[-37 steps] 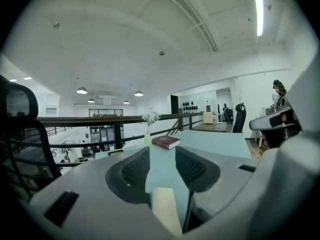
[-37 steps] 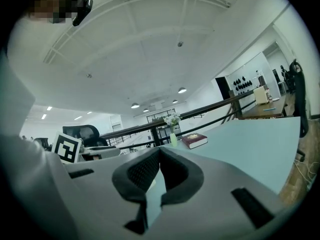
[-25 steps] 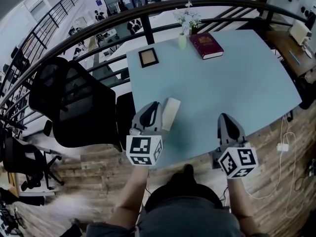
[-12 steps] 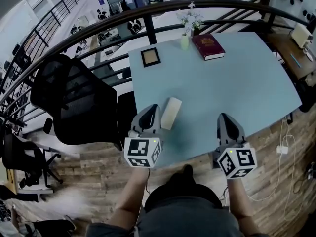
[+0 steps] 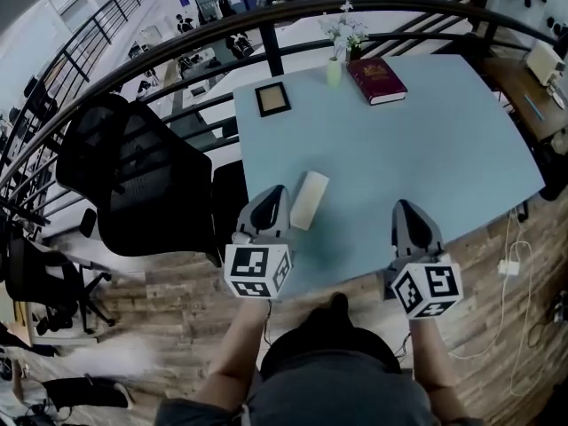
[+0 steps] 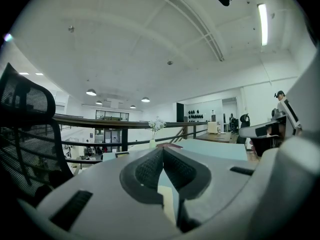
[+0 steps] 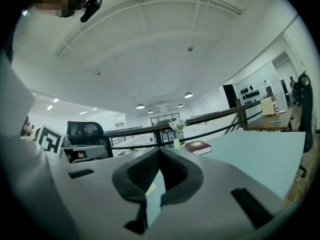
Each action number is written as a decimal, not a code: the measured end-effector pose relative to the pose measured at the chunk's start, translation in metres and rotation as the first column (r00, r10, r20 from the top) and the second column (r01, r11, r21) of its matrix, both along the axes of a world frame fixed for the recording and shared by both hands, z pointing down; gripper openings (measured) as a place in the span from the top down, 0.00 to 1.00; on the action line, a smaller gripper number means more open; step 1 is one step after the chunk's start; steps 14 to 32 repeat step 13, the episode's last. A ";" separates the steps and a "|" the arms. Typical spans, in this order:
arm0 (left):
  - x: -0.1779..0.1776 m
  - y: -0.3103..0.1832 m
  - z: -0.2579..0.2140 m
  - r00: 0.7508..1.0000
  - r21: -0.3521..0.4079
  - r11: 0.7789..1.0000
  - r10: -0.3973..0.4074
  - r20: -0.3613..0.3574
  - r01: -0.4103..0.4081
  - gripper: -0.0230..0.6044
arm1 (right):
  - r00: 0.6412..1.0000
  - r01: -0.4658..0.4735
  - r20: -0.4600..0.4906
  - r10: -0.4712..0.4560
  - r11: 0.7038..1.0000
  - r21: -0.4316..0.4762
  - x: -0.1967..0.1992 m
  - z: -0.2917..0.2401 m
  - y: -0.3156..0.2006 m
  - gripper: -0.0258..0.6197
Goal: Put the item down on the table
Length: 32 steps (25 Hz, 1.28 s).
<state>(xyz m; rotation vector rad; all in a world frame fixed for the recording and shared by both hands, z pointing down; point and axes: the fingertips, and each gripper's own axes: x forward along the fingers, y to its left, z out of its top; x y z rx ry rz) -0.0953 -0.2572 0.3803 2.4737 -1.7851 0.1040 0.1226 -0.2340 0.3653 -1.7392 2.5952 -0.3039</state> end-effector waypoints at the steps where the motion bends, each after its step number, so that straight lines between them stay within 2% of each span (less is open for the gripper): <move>1: 0.000 0.000 0.000 1.000 0.000 1.000 -0.001 -0.001 0.001 0.95 | 1.000 0.000 0.000 0.000 1.000 0.001 0.000 -0.001 0.000 0.96; 32: -0.002 0.000 0.001 1.000 -0.001 1.000 -0.014 0.003 0.014 0.95 | 1.000 0.006 -0.001 -0.006 1.000 0.010 0.000 -0.001 -0.001 0.96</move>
